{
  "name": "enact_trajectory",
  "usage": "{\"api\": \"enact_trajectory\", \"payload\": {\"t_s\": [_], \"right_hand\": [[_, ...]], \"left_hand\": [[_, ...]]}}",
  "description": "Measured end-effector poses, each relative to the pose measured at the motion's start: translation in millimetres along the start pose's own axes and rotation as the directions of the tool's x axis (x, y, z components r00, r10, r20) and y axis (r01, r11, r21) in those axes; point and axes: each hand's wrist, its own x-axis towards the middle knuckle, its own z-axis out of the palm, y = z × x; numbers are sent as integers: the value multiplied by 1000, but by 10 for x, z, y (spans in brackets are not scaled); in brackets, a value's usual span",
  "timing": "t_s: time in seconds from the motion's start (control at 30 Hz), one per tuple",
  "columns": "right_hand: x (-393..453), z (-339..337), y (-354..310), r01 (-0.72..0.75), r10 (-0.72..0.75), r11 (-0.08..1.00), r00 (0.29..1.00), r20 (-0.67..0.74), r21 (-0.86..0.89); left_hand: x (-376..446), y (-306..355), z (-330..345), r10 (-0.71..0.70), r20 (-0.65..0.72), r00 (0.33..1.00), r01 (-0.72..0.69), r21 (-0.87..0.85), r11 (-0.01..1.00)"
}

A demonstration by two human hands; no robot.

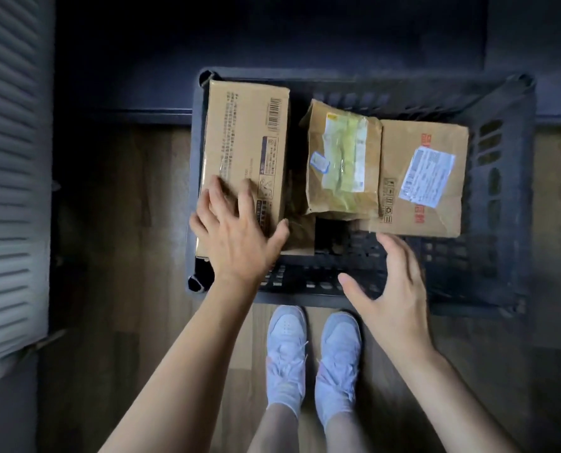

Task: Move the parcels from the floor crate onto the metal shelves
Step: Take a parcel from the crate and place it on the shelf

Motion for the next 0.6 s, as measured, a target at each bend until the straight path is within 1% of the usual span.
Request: {"api": "enact_trajectory", "payload": {"t_s": [0.1,0.23,0.4,0.5,0.6], "right_hand": [[-69,38,23,-27,27,1000,1000,15,5],[-26,-34,9,-55,54,998,998,30,28],[102,-190,-24,-54,53,998,998,18,27],[134,-296,-59,-47,46,998,999,14,29],[110,-435,-160,-39,38,999,999,12,38]], "left_hand": [[52,-31,30,-35,-26,999,36,16,999],[95,-40,49,-82,7,997,82,13,997],[88,45,-19,-74,9,997,74,-24,997],[124,83,-215,-128,-15,992,126,-91,988],[80,96,-573,-167,-5,986,162,-214,963]]}}
